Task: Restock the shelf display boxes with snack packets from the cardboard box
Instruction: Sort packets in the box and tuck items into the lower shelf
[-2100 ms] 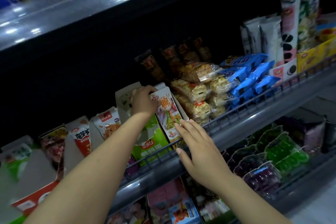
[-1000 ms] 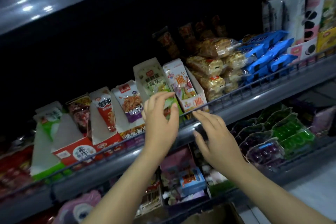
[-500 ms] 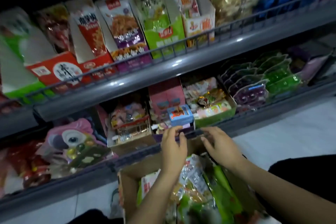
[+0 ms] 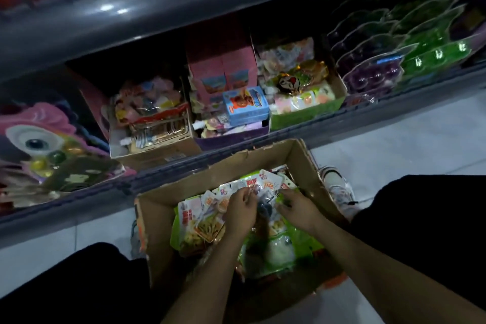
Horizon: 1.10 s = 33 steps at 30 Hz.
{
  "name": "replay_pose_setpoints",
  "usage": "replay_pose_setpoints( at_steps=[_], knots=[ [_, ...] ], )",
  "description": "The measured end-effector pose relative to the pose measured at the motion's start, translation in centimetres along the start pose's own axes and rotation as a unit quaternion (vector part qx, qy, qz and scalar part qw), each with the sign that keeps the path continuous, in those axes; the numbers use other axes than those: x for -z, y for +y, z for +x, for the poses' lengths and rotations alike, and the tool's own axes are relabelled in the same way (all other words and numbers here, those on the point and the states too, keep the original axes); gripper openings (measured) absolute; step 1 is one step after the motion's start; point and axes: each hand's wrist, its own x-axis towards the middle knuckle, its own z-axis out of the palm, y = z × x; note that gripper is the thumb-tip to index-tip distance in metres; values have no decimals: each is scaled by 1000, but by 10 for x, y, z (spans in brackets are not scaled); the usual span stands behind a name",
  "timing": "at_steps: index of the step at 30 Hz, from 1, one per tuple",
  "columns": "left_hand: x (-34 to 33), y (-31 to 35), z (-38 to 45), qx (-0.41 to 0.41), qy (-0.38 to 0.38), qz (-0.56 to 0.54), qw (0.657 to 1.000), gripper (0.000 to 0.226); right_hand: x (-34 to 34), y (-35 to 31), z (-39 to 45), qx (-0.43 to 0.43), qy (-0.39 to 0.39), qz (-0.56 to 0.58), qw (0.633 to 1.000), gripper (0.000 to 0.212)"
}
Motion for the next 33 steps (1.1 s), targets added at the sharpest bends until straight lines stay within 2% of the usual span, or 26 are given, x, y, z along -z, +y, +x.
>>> replay_pose_setpoints(
  at_steps=[7, 13, 18, 22, 27, 33],
  knots=[
    [-22, -19, 27, 40, -48, -6, 998, 39, -31, 23, 15, -91, -26, 88, 992, 59],
    [-37, -32, 41, 98, -15, -57, 993, 34, -37, 29, 20, -98, -31, 123, 987, 61],
    [-40, -36, 41, 153, 5, -147, 977, 24, -37, 30, 21, -99, -25, 157, 982, 61],
    [-29, -35, 33, 156, 45, -140, 977, 15, -34, 26, 19, -104, -20, 177, 978, 59],
    [3, -33, 22, 175, 82, -154, 969, 21, -27, 6, 9, -91, -24, 171, 981, 51],
    [52, -9, -2, 153, 16, -253, 955, 9, -14, -32, -6, -52, -15, 227, 972, 48]
  ],
)
